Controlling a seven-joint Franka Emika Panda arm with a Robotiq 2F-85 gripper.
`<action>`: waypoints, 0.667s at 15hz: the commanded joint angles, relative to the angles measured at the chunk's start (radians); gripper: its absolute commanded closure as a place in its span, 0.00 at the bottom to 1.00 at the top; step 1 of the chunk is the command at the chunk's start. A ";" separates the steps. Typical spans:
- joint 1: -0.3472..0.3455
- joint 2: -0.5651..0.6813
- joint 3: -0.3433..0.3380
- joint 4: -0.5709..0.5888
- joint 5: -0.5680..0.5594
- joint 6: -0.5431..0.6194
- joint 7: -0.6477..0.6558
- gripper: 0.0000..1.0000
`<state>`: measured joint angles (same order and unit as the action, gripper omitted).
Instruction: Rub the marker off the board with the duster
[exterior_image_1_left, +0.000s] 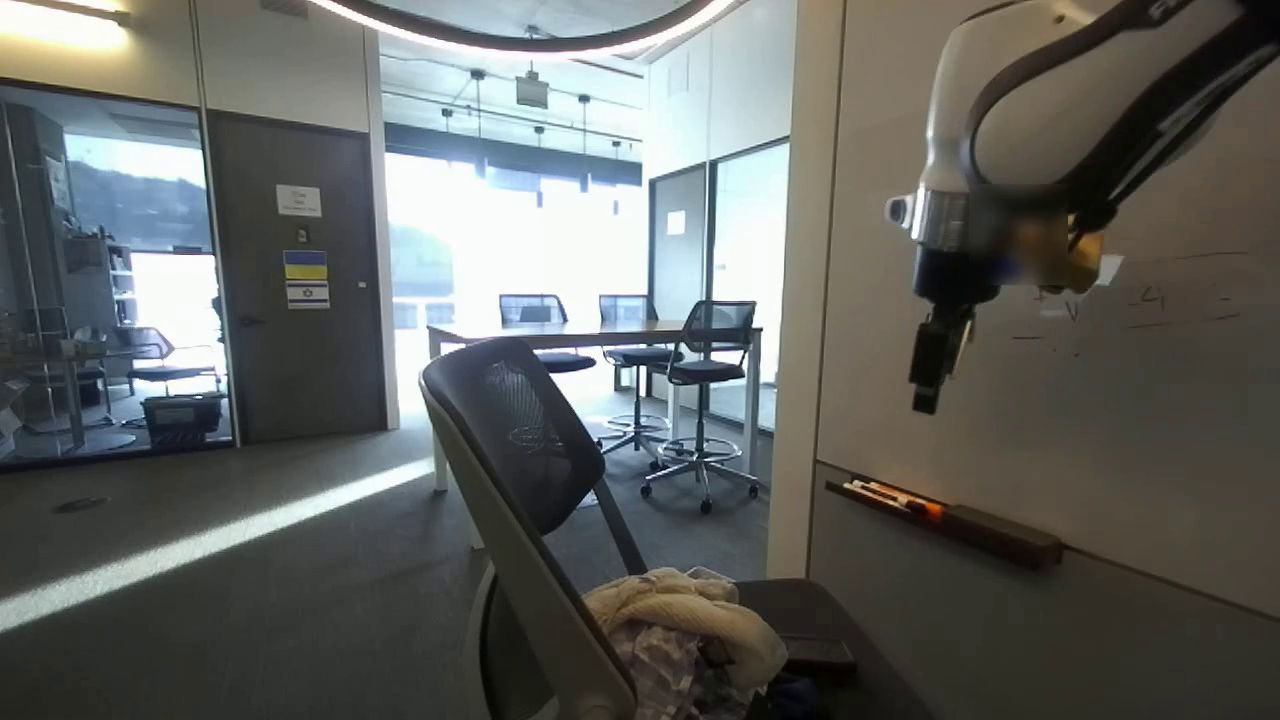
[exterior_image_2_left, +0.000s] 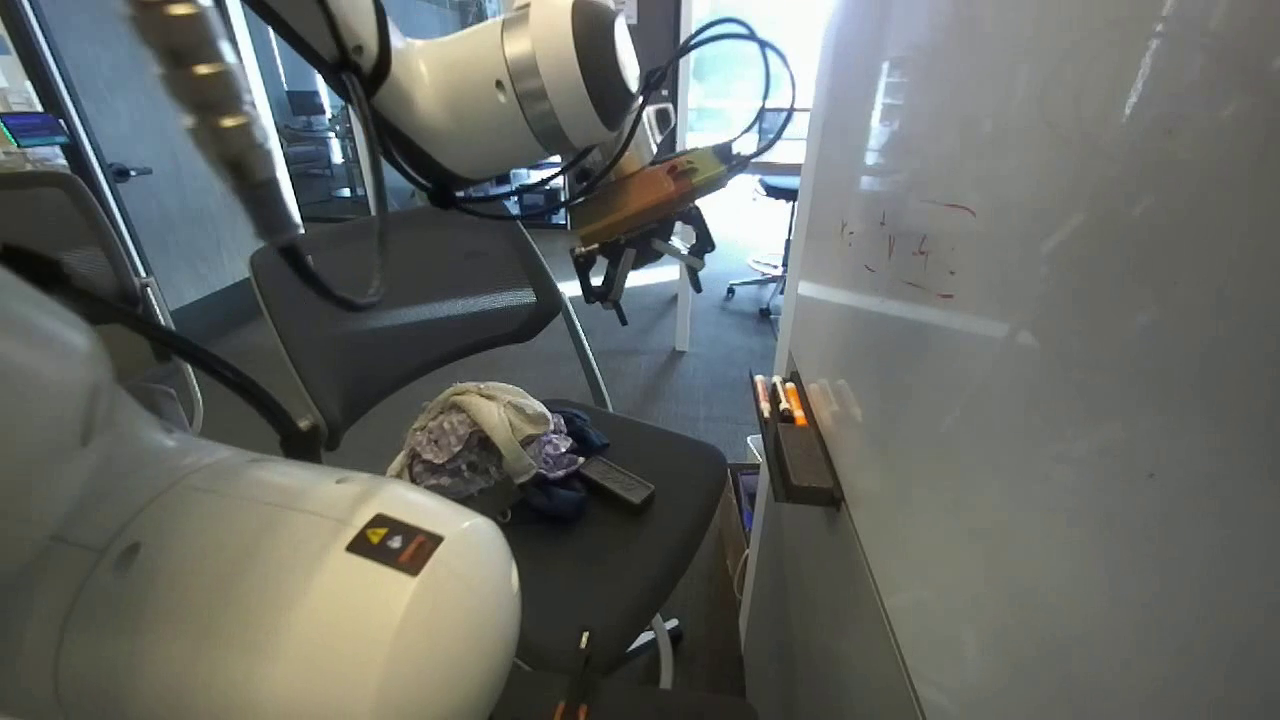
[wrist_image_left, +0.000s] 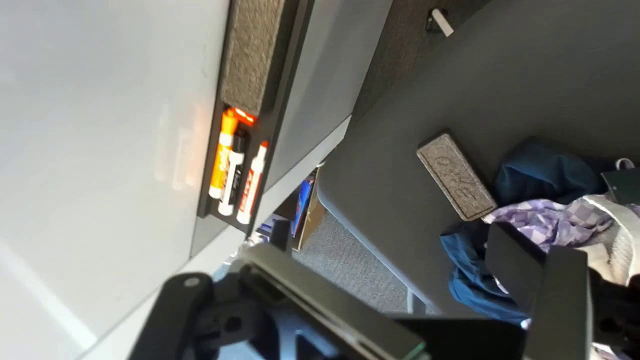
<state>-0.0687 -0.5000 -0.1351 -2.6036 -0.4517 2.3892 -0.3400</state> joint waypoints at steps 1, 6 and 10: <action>0.026 0.239 0.034 0.076 -0.051 0.176 -0.061 0.00; 0.037 0.549 0.043 0.209 -0.063 0.333 -0.250 0.00; 0.016 0.748 0.062 0.326 -0.041 0.355 -0.390 0.00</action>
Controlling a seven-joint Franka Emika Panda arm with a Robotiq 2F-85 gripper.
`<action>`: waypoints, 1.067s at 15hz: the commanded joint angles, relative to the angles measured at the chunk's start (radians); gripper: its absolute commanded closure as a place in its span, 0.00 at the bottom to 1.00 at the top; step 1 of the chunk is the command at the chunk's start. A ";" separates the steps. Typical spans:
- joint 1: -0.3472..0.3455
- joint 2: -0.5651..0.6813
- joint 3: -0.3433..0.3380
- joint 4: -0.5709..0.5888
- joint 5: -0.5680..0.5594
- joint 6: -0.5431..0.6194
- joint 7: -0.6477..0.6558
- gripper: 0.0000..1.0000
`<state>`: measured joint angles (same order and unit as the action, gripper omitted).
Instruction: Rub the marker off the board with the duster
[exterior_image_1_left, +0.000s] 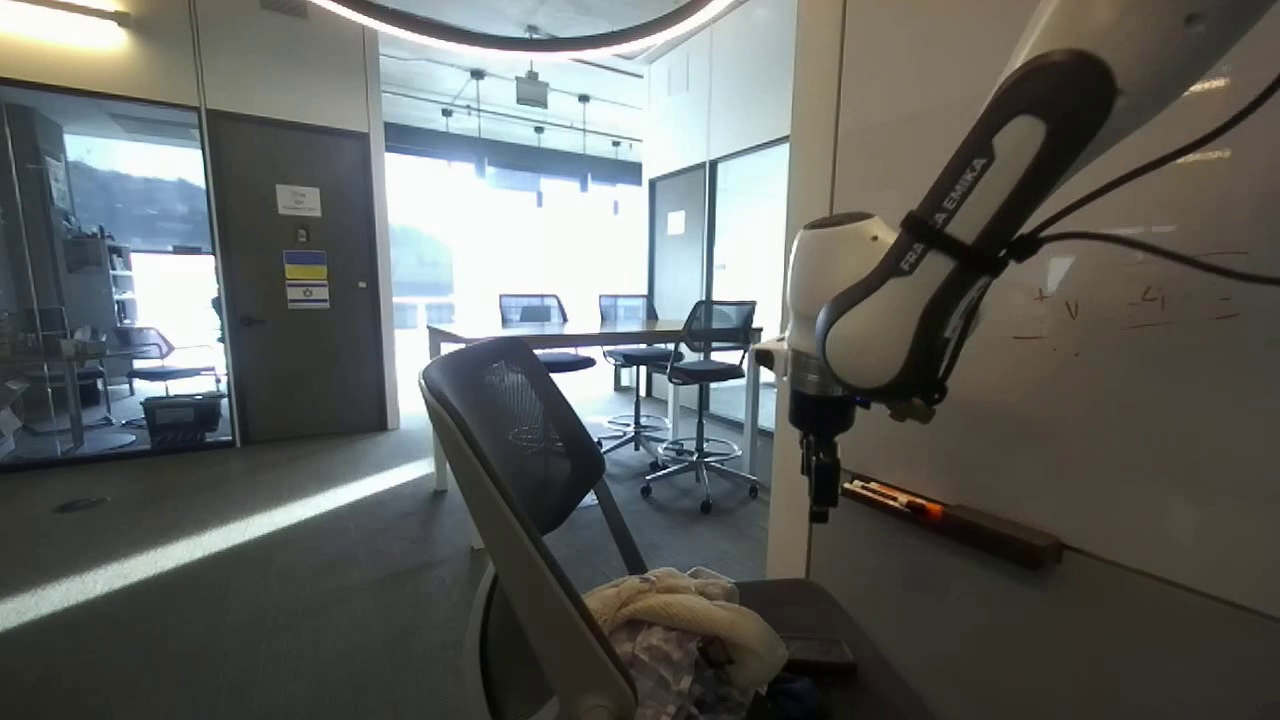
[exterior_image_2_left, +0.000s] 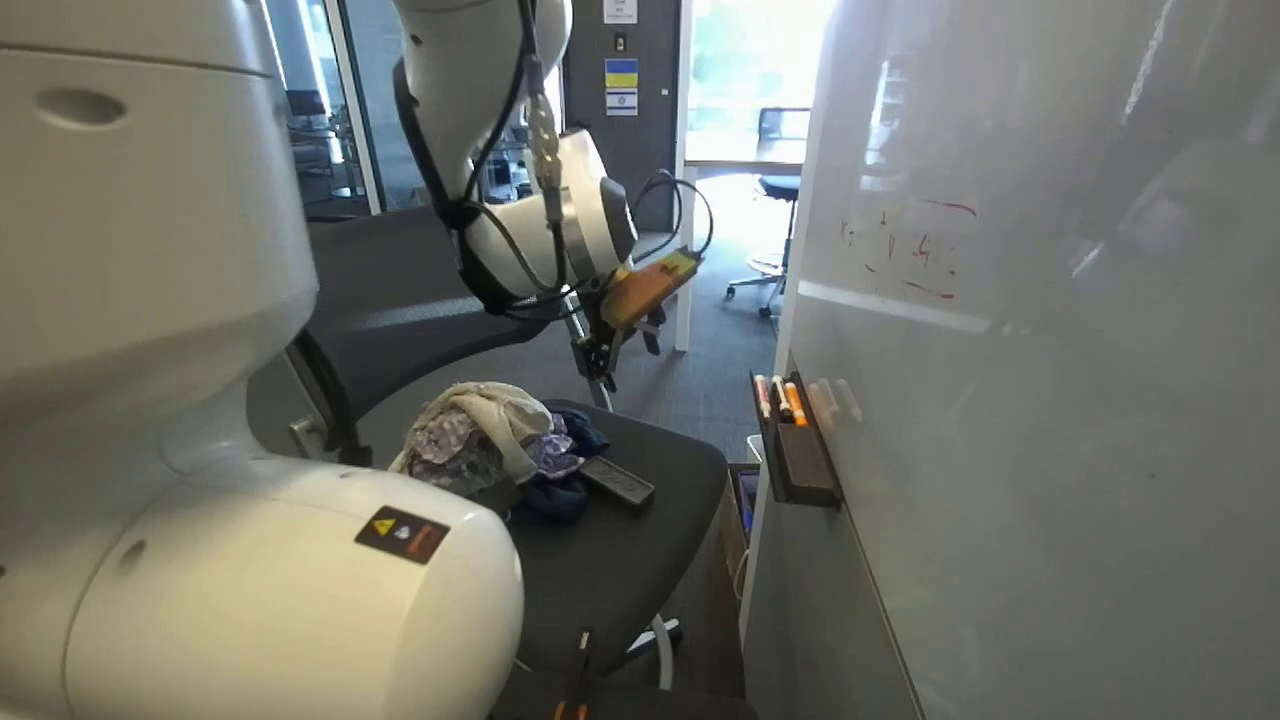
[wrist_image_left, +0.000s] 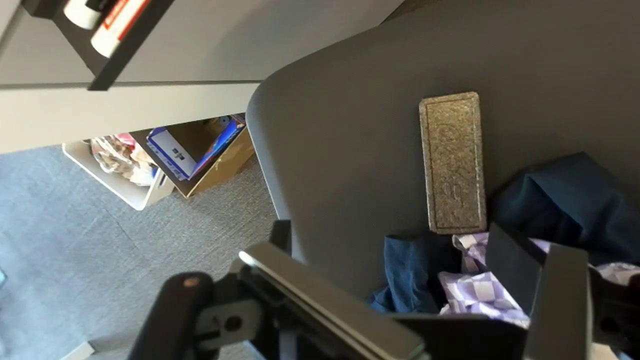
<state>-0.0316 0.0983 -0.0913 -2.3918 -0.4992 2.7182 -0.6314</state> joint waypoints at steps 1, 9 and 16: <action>-0.028 0.197 0.027 0.138 0.019 0.028 -0.132 0.00; -0.081 0.406 0.161 0.234 0.167 -0.018 -0.316 0.00; -0.114 0.522 0.184 0.282 0.220 -0.034 -0.347 0.00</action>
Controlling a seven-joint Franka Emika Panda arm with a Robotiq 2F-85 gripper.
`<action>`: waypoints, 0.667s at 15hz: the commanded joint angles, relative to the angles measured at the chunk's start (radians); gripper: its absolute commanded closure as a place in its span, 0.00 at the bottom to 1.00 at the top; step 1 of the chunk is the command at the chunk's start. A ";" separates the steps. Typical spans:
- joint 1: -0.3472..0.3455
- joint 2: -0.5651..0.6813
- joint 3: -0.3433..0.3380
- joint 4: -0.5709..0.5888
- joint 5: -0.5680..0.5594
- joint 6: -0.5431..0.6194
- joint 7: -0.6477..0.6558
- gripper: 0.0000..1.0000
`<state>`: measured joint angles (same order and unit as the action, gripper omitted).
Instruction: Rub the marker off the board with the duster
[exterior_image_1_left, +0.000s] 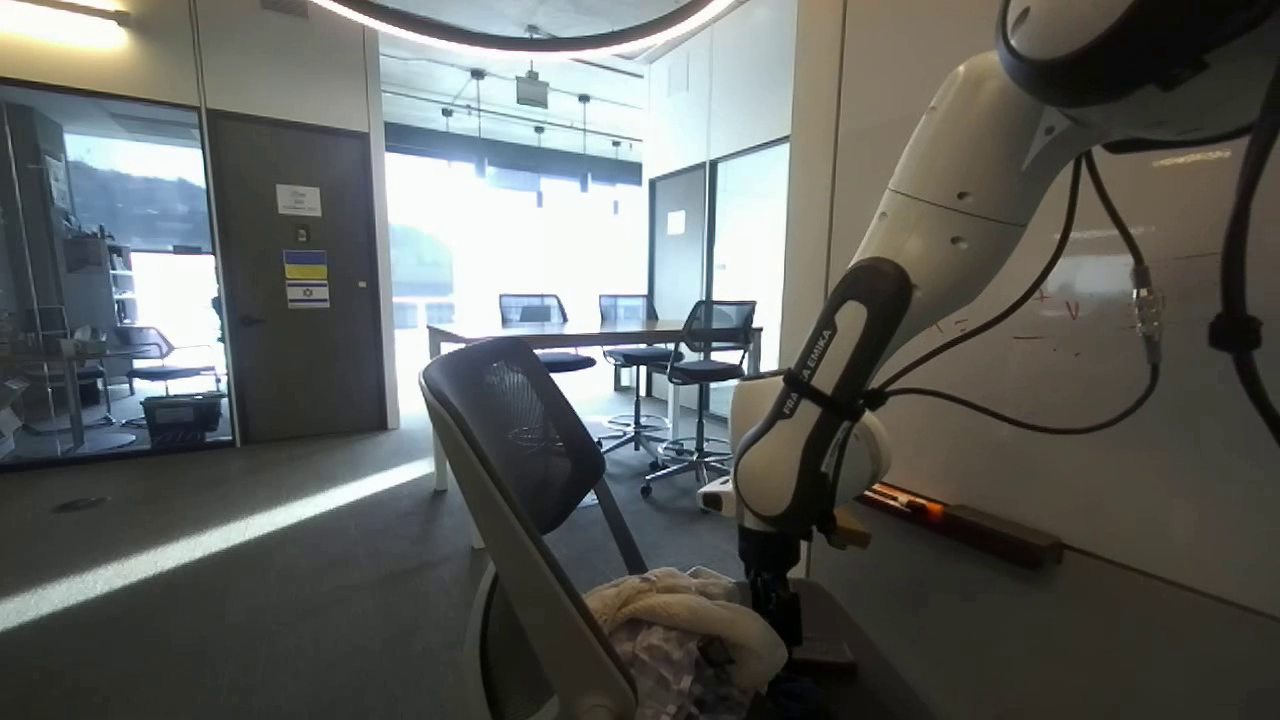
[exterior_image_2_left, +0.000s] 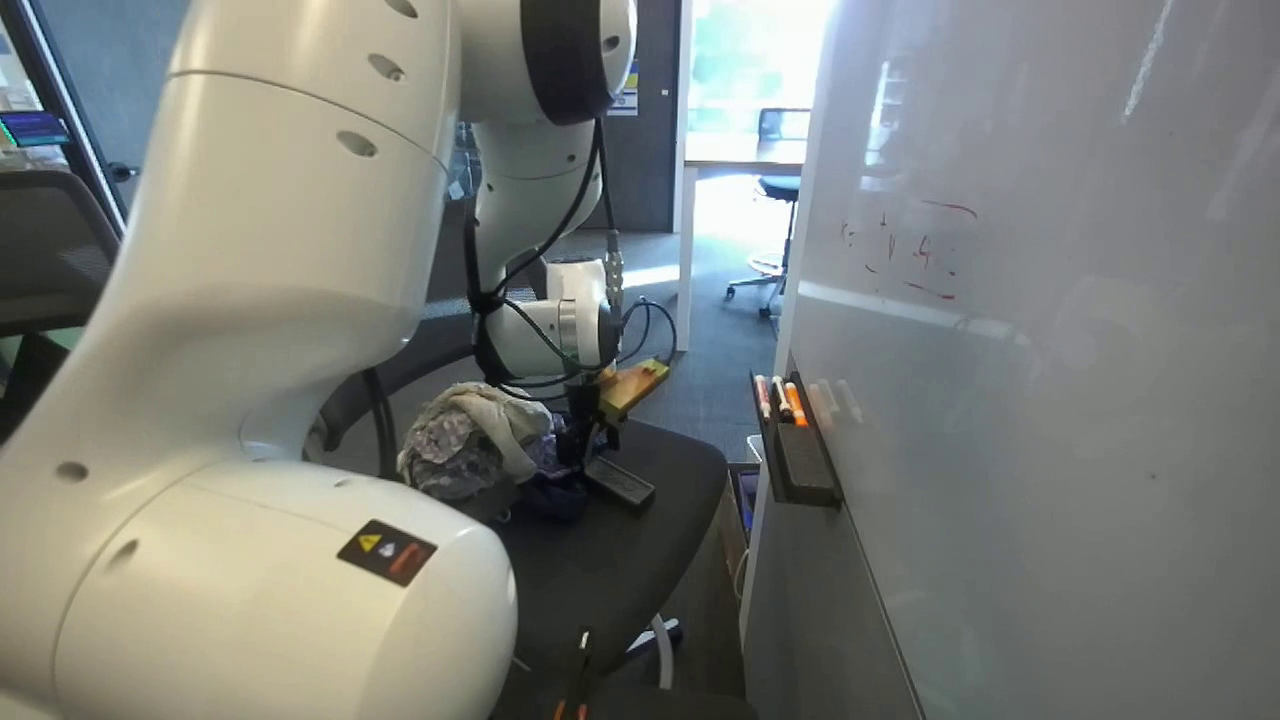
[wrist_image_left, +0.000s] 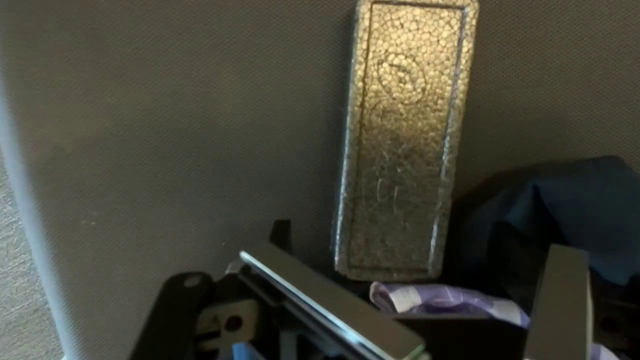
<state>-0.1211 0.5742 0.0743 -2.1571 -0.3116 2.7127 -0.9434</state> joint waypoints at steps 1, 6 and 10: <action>-0.029 0.054 0.019 0.048 0.036 -0.028 -0.037 0.00; -0.035 0.034 0.011 0.041 0.034 -0.047 -0.025 0.00; -0.053 0.018 0.015 0.054 0.043 -0.086 -0.042 0.00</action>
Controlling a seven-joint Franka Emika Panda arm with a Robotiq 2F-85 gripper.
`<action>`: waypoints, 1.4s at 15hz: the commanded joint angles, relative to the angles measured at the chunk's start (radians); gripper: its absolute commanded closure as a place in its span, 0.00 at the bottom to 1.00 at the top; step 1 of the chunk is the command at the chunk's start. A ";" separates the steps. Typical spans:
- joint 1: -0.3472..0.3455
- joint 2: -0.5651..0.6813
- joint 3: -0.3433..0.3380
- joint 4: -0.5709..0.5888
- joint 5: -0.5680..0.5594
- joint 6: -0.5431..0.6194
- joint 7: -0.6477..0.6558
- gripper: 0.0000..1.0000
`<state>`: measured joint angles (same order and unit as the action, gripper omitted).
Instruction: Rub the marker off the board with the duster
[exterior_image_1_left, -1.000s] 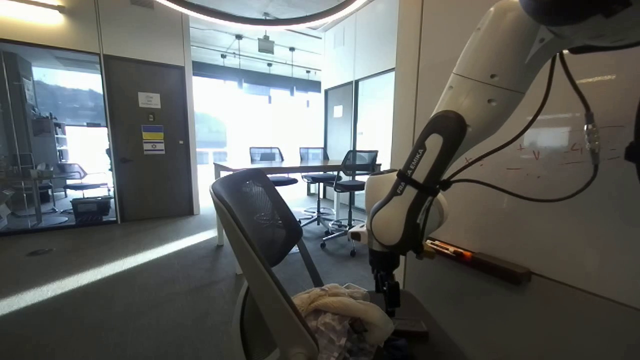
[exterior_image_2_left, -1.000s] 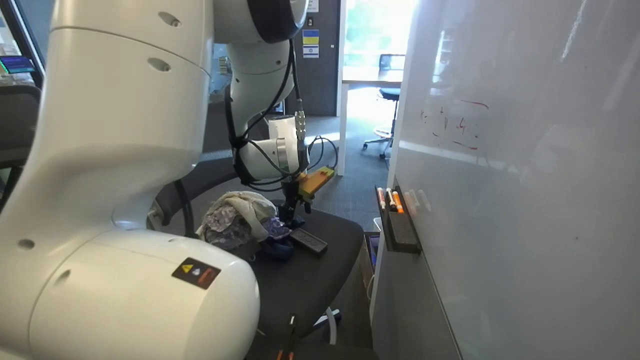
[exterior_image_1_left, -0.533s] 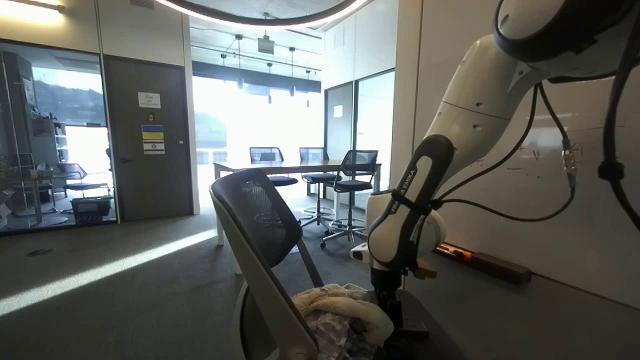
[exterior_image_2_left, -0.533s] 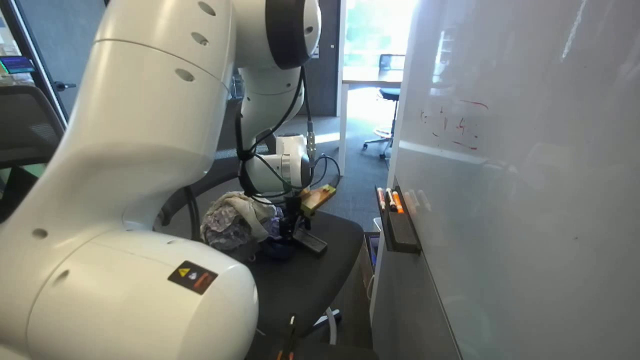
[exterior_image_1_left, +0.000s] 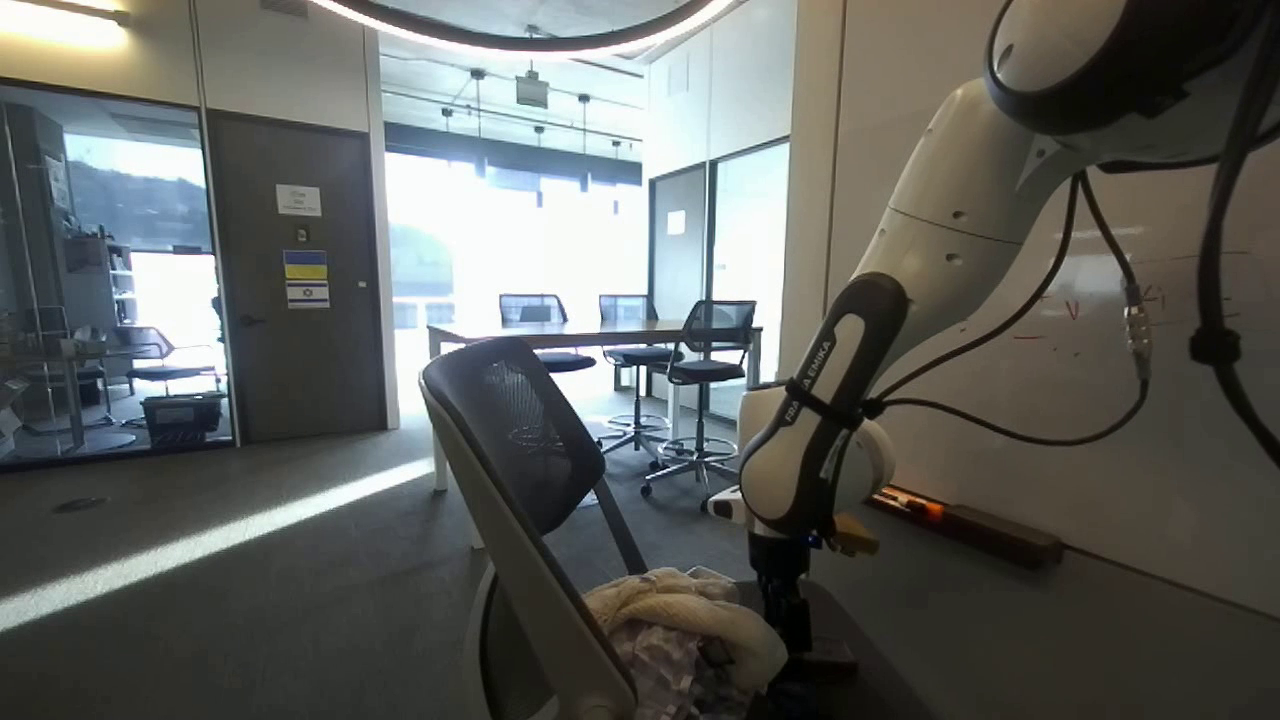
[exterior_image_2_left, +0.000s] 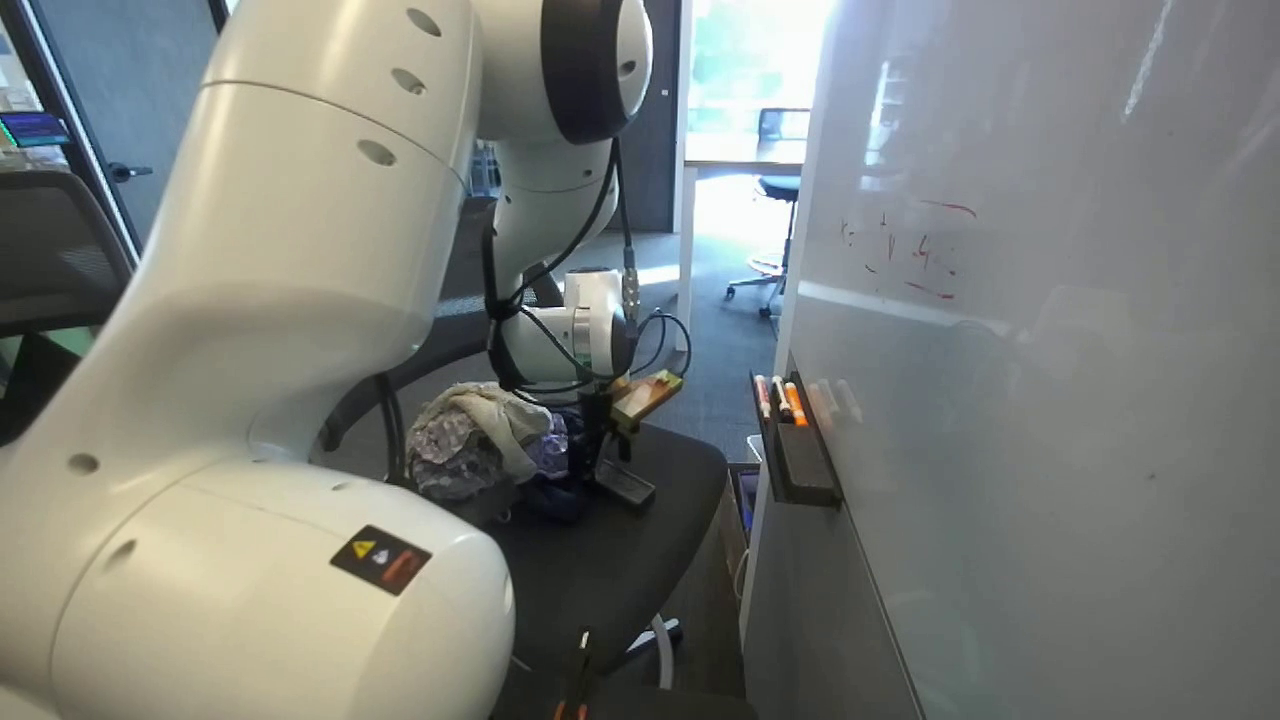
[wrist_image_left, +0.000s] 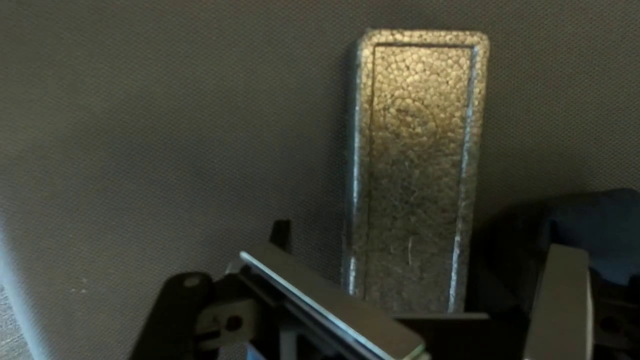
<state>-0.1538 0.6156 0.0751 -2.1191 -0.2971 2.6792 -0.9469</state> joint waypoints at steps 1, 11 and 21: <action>-0.019 -0.018 0.013 0.026 0.028 -0.066 -0.039 0.00; -0.025 -0.007 0.030 0.051 0.084 -0.104 -0.073 0.00; -0.031 0.023 0.044 0.057 0.099 -0.065 -0.081 0.25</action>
<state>-0.1650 0.6302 0.0956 -2.0733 -0.2296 2.5861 -0.9888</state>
